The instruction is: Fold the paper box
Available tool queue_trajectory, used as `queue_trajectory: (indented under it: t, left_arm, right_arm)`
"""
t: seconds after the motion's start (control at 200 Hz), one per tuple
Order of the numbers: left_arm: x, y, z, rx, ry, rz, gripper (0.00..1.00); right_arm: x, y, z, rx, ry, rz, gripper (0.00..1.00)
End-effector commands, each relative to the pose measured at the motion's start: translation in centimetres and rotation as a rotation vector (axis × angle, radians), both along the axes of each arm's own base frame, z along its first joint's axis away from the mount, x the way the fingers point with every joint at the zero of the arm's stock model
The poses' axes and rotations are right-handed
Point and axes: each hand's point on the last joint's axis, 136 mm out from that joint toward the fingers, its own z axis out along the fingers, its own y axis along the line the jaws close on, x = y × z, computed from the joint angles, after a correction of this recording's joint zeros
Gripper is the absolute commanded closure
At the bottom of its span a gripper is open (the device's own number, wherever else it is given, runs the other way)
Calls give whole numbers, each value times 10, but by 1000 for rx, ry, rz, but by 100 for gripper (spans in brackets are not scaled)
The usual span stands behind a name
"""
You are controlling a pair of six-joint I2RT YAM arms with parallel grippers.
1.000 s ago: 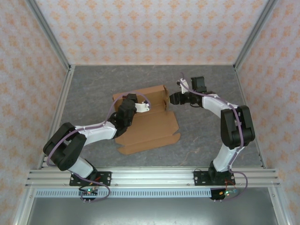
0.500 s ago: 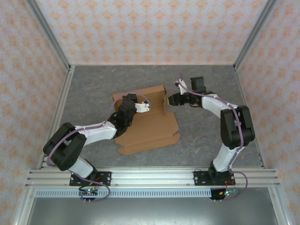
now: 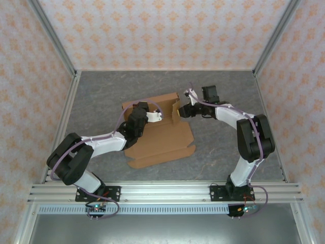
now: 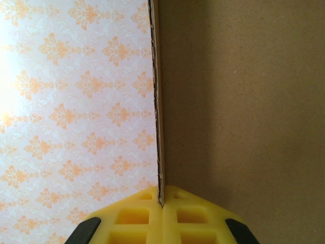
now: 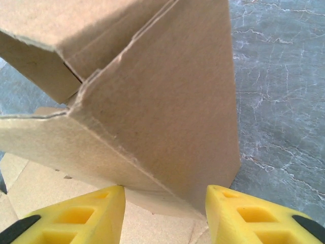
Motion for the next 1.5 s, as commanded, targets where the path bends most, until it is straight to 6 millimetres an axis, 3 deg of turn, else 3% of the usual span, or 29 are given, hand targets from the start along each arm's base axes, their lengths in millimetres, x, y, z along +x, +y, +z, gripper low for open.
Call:
queue_trajectory:
  t: [0.0,0.505,1.056,1.361,1.496]
  left_arm:
    - [-1,-8,17,-23,-23,-17,100]
    - [-1,-10,17,-23,-20,-21,100]
    - [-4,-13,19,-30,-24,-34,100]
    - [-5,-16,20,-28,-23,-43,100]
    - [-5,-15,20,-26,-23,-42,100]
  right_arm:
    - [3,7,11,45,-71,23,55]
    - [8,17,16,65,-153,35,55]
    - [27,6,14,0,-262,-124,52]
    - [28,22,13,-39,-329,-148,53]
    - [34,19,15,-34,-357,-200,57]
